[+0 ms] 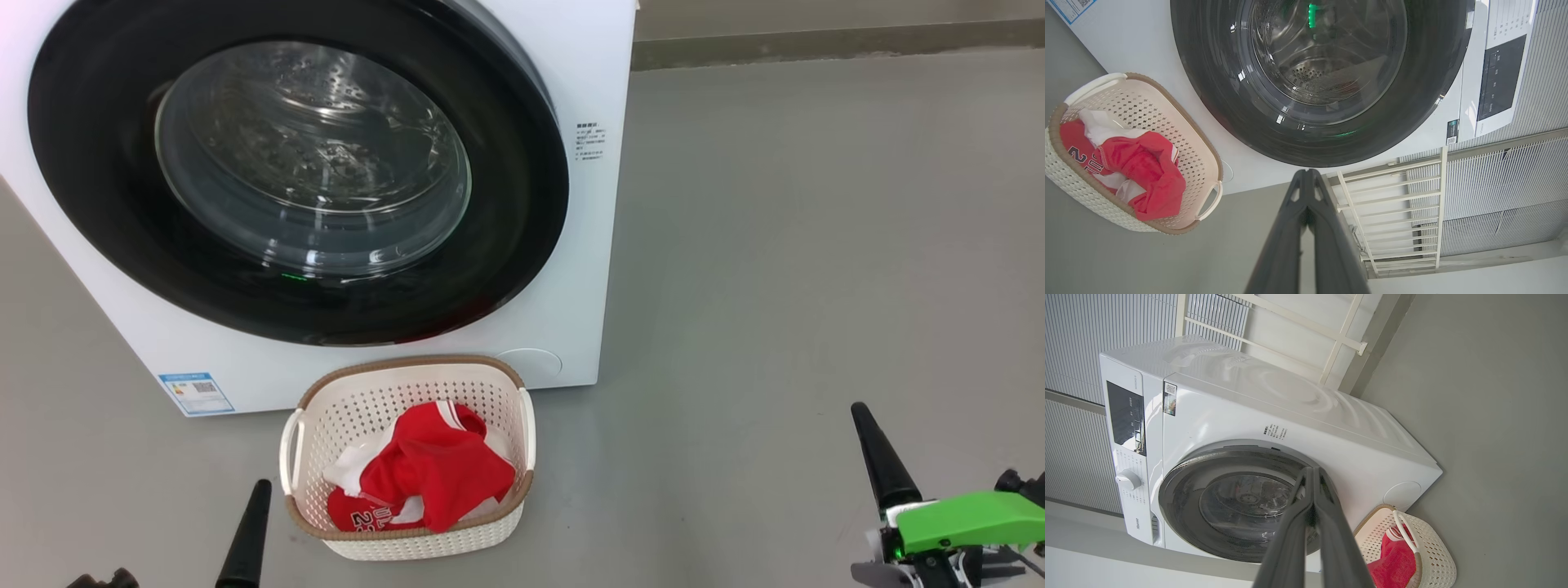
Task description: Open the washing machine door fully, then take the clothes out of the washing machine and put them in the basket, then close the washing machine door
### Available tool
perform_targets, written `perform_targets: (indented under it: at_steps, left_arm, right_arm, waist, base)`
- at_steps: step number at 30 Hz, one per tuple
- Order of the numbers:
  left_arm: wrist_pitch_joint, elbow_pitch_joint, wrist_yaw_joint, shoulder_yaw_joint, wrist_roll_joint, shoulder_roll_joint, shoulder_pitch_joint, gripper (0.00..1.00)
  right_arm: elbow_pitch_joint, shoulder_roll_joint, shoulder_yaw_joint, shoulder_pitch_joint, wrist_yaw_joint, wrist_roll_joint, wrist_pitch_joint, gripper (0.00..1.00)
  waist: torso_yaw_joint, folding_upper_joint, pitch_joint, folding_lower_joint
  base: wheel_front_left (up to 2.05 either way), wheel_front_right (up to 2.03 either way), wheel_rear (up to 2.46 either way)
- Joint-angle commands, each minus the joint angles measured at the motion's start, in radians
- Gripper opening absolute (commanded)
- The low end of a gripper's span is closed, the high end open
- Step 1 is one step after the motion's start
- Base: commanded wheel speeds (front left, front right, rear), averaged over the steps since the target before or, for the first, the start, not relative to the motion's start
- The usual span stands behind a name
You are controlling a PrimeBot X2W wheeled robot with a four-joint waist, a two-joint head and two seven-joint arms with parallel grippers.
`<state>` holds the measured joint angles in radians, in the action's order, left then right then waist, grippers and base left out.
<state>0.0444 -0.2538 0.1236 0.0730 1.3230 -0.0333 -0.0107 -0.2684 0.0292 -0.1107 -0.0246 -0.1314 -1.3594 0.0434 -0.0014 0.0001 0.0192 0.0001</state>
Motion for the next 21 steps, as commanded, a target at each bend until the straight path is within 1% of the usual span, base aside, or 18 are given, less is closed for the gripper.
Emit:
perform_targets:
  at_steps: [1, 21]
  left_arm:
    - [0.008, 0.019, 0.006, 0.031, 0.029, -0.015, -0.056, 0.00]
    - [0.065, 0.009, 0.007, 0.041, 0.269, -0.017, -0.095, 0.00]
  right_arm:
    - [0.025, 0.017, 0.014, -0.053, 0.001, -0.028, 0.007, 0.00]
    - [0.024, 0.021, -0.002, -0.081, 0.001, -0.235, 0.066, 0.00]
  waist:
    - [0.000, -0.0001, -0.001, 0.0000]
    - [0.001, -0.0001, -0.021, 0.0000]
  base:
    - [0.00, 0.00, 0.00]
    - [0.00, 0.00, 0.00]
